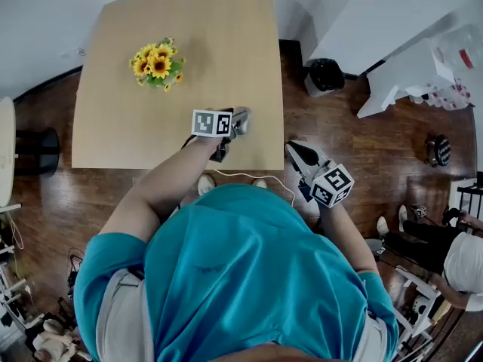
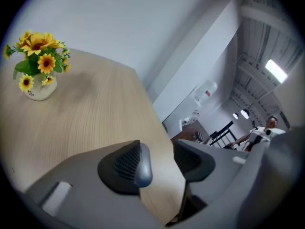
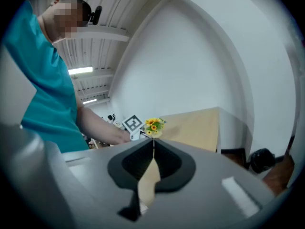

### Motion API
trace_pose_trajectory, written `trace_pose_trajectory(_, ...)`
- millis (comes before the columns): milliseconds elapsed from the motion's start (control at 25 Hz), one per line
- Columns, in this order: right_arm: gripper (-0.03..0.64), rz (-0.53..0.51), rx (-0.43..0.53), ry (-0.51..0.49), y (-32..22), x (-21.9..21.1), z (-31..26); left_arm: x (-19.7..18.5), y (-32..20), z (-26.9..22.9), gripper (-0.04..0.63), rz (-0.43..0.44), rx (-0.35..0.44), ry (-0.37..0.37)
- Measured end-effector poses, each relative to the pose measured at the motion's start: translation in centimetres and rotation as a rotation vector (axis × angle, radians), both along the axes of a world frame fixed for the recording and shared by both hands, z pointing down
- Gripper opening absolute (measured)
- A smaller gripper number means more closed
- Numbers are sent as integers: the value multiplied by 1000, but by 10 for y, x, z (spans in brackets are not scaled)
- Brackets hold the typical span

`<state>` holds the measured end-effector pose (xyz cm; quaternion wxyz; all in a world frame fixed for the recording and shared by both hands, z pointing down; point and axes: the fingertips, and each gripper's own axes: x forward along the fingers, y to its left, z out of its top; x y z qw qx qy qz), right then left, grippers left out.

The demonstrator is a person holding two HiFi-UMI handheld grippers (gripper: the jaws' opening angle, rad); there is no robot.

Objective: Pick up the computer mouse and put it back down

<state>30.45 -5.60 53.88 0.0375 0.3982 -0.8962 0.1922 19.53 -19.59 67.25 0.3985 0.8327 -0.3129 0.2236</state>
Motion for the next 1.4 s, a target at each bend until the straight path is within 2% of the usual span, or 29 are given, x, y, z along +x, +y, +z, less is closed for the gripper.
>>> trace_pose_trajectory(200, 6, -34, 21, 1, -12, -20, -11, -23, 18, -73, 116, 6, 134, 281)
trace_pose_trajectory(320, 6, -63, 37, 1, -18, -36, -20, -51, 27, -111, 53, -9, 254, 368)
trace_pose_trajectory(400, 6, -78, 46, -5, -21, -43, -26, -68, 34, -129, 7, -9, 327, 381)
trace_pose_trajectory(600, 6, -104, 53, -15, -25, -55, -38, -94, 49, -154, 5, 4, 421, 384)
trace_pose_trajectory(920, 6, -131, 60, -22, -29, -70, -46, -105, 58, -168, 5, 31, 475, 393)
trace_pose_trajectory(1400, 2, -146, 90, -43, -30, -61, -60, -99, 65, -178, 5, 48, 498, 379)
